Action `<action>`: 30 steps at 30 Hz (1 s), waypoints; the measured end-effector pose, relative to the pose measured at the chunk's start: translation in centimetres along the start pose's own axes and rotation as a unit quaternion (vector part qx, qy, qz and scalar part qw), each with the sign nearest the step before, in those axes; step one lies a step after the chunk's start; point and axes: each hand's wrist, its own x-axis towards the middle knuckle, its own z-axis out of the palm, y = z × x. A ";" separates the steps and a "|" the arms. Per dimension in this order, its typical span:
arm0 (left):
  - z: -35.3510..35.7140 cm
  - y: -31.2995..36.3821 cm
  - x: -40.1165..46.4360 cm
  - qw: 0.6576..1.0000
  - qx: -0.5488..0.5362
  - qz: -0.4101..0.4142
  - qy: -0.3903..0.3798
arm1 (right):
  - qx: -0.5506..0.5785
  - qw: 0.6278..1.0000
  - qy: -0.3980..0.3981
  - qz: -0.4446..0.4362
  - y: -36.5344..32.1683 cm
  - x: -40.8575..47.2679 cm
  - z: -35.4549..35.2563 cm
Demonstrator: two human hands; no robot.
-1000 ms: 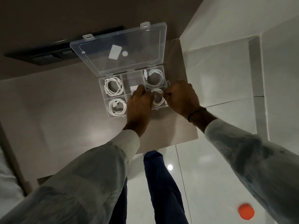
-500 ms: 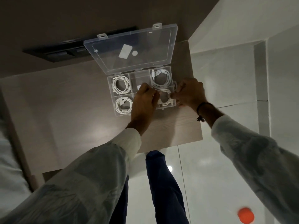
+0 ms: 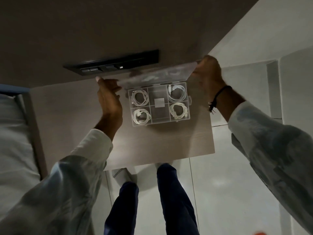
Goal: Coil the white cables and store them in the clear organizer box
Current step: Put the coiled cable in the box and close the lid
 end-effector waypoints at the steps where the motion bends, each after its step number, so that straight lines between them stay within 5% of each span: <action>1: -0.7 -0.6 -0.1 0.999 0.032 0.010 -0.010 | -0.038 0.999 -0.011 -0.014 1.0 -0.5 0.1; 4: -2.6 -3.9 -0.7 0.957 0.225 0.154 -0.097 | -0.145 0.984 -0.074 -0.076 4.2 -3.6 1.5; 8: -4.3 -9.7 -2.2 0.708 0.556 0.358 -0.248 | -0.268 0.925 -0.141 -0.229 8.2 -8.3 4.9; 10: -4.6 -11.7 -2.6 0.653 0.606 0.383 -0.246 | -0.310 0.903 -0.122 -0.272 9.9 -8.9 6.1; 18: -4.1 -15.6 -1.5 0.580 0.659 0.464 -0.124 | -0.345 0.850 0.017 -0.398 12.3 -8.2 7.8; 24: -3.4 -17.7 -1.2 0.598 0.653 0.457 -0.084 | -0.380 0.832 0.042 -0.402 13.5 -8.2 8.8; 30: -4.9 -13.5 -2.4 0.588 0.661 0.438 -0.157 | -0.443 0.851 -0.035 -0.280 10.2 -9.6 8.6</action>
